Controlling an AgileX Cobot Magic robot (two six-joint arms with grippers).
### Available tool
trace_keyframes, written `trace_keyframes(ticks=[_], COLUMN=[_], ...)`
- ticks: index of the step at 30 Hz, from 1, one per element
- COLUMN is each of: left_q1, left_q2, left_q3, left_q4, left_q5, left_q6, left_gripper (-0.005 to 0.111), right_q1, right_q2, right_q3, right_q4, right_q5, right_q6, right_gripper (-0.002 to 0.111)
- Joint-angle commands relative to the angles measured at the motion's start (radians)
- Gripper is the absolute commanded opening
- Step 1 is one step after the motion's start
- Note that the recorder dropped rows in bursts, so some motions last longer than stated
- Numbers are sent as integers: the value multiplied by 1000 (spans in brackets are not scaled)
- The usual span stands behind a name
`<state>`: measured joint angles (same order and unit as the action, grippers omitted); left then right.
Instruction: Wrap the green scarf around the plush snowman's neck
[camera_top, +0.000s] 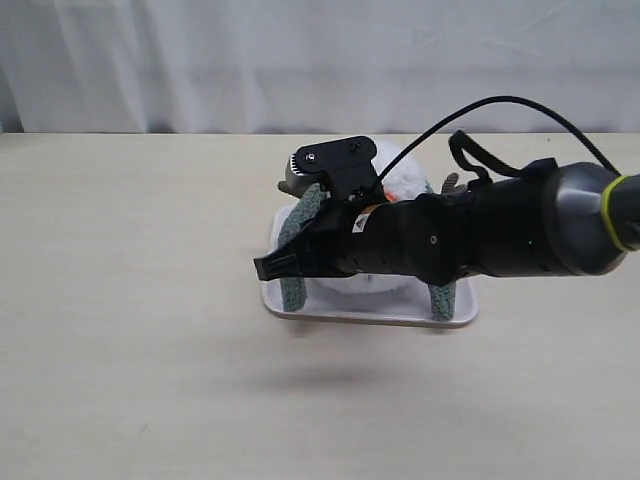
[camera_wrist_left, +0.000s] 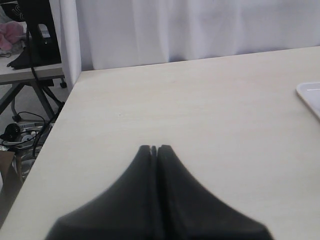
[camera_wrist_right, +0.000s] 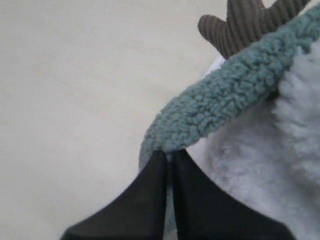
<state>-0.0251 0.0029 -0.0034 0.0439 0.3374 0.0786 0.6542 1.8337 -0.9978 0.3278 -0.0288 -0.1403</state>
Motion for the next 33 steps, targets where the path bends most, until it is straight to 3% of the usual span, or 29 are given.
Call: trace_keyframes(ticks=[1, 33], left_q1=[1, 1], left_q2=[-3, -3], left_q3=[3, 3], left_q4=[-4, -4], left_q5=[-11, -11], left_q6=[-1, -1], left_gripper=[0, 0], right_q1=[0, -58], right_q2=[-26, -69], right_q3=[-3, -3], right_q4=[-13, -209], right_q5=[111, 384], right_q6=[-48, -106], right_gripper=[4, 4])
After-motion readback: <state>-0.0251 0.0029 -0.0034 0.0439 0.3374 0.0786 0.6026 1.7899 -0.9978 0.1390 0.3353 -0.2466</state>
